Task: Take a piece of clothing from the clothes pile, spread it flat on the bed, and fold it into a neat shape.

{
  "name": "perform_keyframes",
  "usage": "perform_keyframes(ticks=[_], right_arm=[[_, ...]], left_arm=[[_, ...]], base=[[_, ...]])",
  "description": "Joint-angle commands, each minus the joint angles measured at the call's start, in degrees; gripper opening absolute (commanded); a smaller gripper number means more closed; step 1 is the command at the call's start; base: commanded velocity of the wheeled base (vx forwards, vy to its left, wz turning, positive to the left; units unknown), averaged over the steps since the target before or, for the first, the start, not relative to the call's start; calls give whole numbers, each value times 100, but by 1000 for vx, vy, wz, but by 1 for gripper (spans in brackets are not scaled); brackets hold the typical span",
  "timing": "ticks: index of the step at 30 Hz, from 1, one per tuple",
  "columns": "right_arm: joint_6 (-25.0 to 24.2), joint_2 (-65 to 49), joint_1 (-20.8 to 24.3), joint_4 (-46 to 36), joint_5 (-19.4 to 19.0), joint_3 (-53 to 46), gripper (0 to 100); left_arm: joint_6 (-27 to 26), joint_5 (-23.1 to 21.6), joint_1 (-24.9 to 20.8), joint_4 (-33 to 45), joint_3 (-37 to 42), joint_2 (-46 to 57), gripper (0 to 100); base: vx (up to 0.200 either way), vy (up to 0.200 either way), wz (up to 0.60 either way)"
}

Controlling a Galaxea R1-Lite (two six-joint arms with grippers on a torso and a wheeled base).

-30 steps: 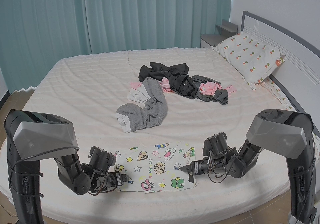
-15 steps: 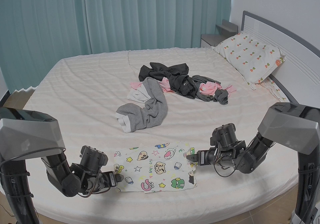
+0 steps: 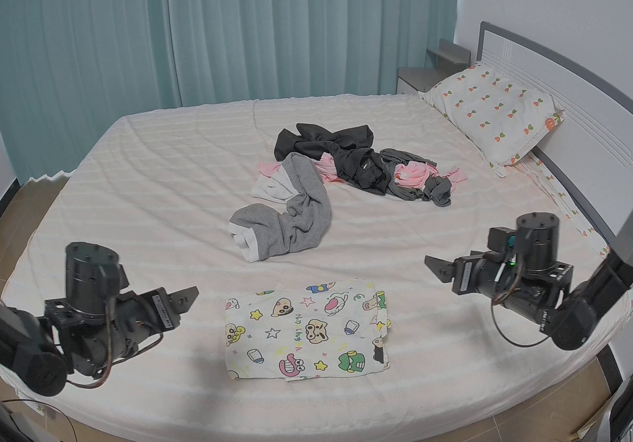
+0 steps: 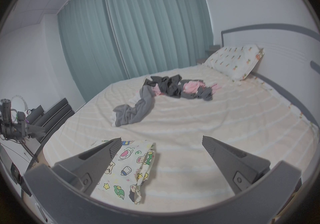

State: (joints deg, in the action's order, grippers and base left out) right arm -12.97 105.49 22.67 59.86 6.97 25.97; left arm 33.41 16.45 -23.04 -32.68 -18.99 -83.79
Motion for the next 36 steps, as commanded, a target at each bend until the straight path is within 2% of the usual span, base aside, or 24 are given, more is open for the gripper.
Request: perform_keyframes(ticks=[1, 4, 7, 8, 12, 13, 19, 21, 23, 25, 26, 29, 31, 33, 34, 36], right_arm=[[629, -3930, -1099, 193, 472, -2113, 100], [761, -4827, -1512, -528, 542, -2113, 100], [858, -5381, -1696, -1099, 630, -2087, 100], [910, -6031, -1766, -1784, 603, -2060, 100], [910, -7050, -1775, -3024, 595, -2087, 100], [919, -7639, -1775, -3621, 577, -2060, 100], [963, -9406, -1881, -5045, 577, -2087, 100], [989, -9634, -1907, -5300, 577, -2043, 100], [1095, -10056, -2206, -5827, 445, -1964, 100], [1104, -10127, -2285, -5898, 384, -1981, 100], [1165, -10206, -2434, -6012, 120, -2254, 100], [1139, -10197, -2417, -5906, -64, -2509, 100], [1227, -10206, -2417, -5950, -680, -2570, 100], [1499, -10206, -2417, -6003, -1014, -2588, 100], [1534, -10206, -2408, -6021, -1005, -2579, 100], [1534, -10206, -2408, -6021, -1005, -2579, 100]], left_arm=[[-467, 992, 309, 4156, -606, 5452, 100], [-494, 983, 994, 5026, -1071, 6102, 100], [-634, 992, 1381, 5176, -1194, 6392, 100], [-986, 983, 1882, 5281, -1177, 6700, 100], [-1434, 939, 2576, 5545, -1115, 7218, 100], [-1566, 913, 2708, 5659, -1098, 7473, 100], [-1707, 711, 2700, 5606, -412, 7860, 100], [-1707, 676, 2700, 5545, -280, 7860, 100], [-1812, 140, 2700, 5290, 115, 7860, 100], [-1812, 61, 2700, 5263, 141, 7860, 100], [-1874, -405, 2700, 4938, 475, 7860, 100], [-2199, -432, 2700, 4543, 915, 7860, 100], [-2445, -440, 2700, 4051, 1363, 7860, 100], [-2630, -546, 2691, 3303, 1794, 7886, 100], [-2656, -616, 2682, 3057, 1882, 7886, 100], [-2656, -616, 2682, 3057, 1882, 7886, 100]], base=[[0, 0, 0], [0, 0, 0], [0, 0, 0], [0, 0, 0], [0, 0, 0], [0, 0, 0], [0, 0, 0], [0, 0, 0], [0, 0, 0], [0, 0, 0], [0, 0, 0], [0, 0, 0], [0, 0, 0], [0, 0, 0], [0, 0, 0], [0, 0, 0]])
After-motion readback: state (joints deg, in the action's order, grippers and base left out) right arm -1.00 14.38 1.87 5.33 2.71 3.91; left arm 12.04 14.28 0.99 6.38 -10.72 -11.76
